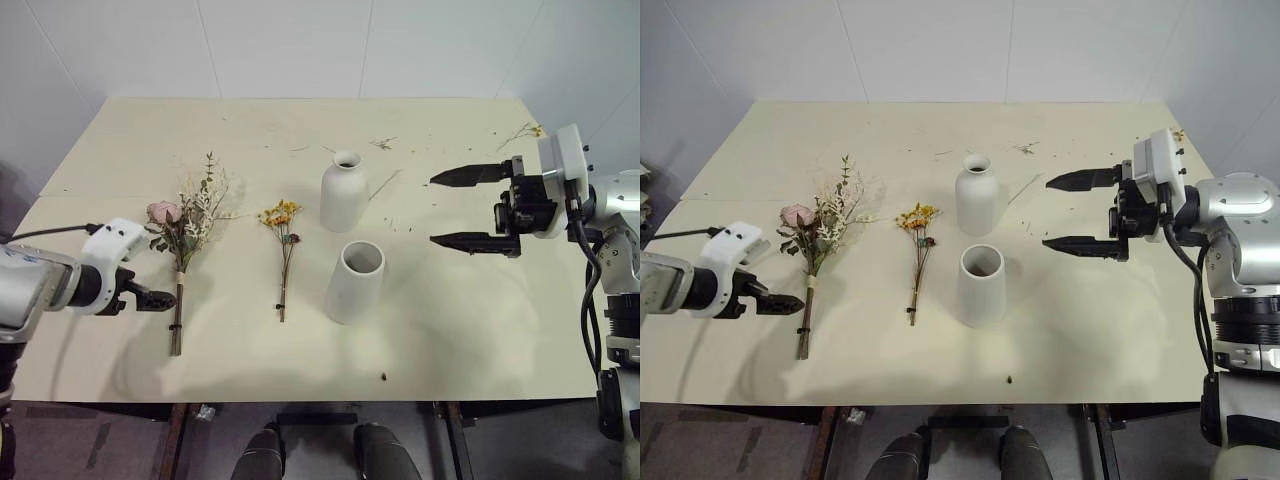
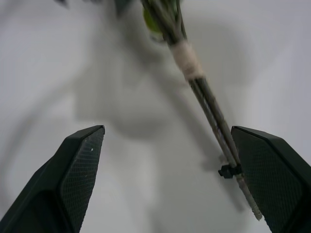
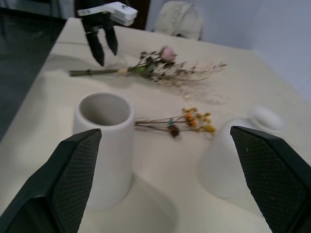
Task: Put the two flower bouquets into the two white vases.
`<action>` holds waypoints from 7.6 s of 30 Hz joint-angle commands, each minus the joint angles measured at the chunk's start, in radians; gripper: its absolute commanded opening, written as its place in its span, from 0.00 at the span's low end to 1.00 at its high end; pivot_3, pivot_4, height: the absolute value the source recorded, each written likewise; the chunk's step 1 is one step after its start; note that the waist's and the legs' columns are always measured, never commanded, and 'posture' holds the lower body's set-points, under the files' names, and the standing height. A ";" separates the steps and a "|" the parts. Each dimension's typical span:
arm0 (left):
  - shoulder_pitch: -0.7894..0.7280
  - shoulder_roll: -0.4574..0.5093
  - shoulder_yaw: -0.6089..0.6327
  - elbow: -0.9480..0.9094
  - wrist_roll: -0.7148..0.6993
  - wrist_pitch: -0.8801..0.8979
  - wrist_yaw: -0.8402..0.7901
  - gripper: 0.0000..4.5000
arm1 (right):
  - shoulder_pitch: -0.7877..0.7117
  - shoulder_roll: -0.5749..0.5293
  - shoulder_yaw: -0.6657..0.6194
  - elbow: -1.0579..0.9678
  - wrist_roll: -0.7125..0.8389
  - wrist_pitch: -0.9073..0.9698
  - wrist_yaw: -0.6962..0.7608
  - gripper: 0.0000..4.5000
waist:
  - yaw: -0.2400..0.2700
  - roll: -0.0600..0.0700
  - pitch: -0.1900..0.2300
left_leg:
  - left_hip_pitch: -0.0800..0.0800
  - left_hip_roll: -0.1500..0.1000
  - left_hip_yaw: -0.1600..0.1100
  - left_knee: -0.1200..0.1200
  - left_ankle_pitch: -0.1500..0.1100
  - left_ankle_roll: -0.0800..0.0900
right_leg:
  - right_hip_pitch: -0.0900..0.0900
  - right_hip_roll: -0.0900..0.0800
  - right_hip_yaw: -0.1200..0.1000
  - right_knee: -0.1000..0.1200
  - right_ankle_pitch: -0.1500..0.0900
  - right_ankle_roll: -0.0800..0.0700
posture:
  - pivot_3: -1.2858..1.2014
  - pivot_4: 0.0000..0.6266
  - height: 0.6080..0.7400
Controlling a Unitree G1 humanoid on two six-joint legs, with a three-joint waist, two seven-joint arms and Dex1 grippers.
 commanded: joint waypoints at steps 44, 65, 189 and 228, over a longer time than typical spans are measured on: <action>-0.349 -0.199 -0.198 0.426 0.054 -0.106 0.023 0.91 | -0.029 0.002 0.010 -0.008 0.027 0.009 0.032 1.00 | 0.025 0.000 0.000 | -0.010 -0.001 -0.001 0.012 0.000 -0.001 | -0.008 0.000 0.000 0.009 0.001 0.002 | 0.52 0.24 1.00; -0.372 -0.217 -0.155 0.468 0.071 -0.191 -0.006 0.02 | -0.060 -0.006 0.001 0.028 0.013 -0.010 0.017 1.00 | 0.025 0.000 0.000 | -0.011 -0.002 -0.001 0.013 0.000 0.000 | -0.008 0.000 0.000 0.009 0.002 0.002 | 0.52 0.24 1.00; -0.957 -0.546 -0.244 1.167 0.609 -0.972 -0.556 1.00 | 0.192 -0.118 -0.157 -0.260 0.202 0.184 -0.231 1.00 | 0.019 -0.001 0.000 | -0.014 -0.004 0.000 0.016 0.002 0.003 | -0.008 -0.001 0.002 0.005 0.006 0.010 | 0.52 0.24 1.00; -0.642 -0.655 -0.647 0.607 0.412 -0.188 -0.296 0.87 | 0.295 0.011 -0.168 -0.412 0.201 0.135 -0.300 1.00 | 0.025 0.000 -0.001 | -0.007 -0.005 -0.001 0.020 0.002 0.003 | 0.003 -0.001 0.002 0.003 0.008 0.010 | 0.52 0.24 1.00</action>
